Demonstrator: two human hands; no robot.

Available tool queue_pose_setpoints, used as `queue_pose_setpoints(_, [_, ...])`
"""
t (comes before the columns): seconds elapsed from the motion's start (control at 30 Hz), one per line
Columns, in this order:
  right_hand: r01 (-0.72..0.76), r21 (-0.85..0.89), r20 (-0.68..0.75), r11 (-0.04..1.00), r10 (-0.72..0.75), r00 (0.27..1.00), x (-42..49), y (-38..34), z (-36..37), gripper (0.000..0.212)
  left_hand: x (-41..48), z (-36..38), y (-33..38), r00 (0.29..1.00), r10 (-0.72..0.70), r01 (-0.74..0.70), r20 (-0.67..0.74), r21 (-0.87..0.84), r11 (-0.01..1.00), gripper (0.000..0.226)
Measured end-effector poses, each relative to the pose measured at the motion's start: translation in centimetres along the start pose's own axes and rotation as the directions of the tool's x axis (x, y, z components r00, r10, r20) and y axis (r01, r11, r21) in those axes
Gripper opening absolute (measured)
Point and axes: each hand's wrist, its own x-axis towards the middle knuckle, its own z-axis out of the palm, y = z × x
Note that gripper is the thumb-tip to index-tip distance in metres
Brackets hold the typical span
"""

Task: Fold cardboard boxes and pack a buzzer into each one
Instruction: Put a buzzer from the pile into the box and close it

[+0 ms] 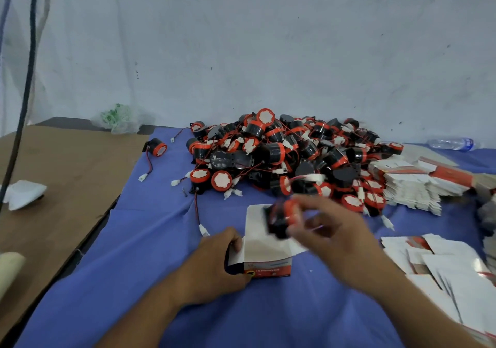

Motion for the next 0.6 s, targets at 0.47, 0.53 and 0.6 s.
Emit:
queue_pose_setpoints(0.47, [-0.029, -0.579, 0.141, 0.814, 0.135, 0.981, -0.9, 1.4, 3.7, 0.025, -0.1, 0.8, 0.6, 1.000, 0.025, -0.025, -0.011, 0.036, 0.999, 0.035])
queue_pose_setpoints(0.53, [-0.011, -0.663, 0.209, 0.749, 0.198, 0.958, -1.0, 1.1, 3.8, 0.030, -0.3, 0.8, 0.6, 0.998, 0.065, -0.064, -0.018, 0.052, 0.997, 0.032])
queue_pose_setpoints(0.6, [0.018, -0.696, 0.267, 0.718, 0.236, 0.934, -1.3, 1.0, 3.8, 0.032, -0.3, 0.8, 1.1, 0.993, 0.099, -0.096, -0.061, 0.051, 0.994, 0.023])
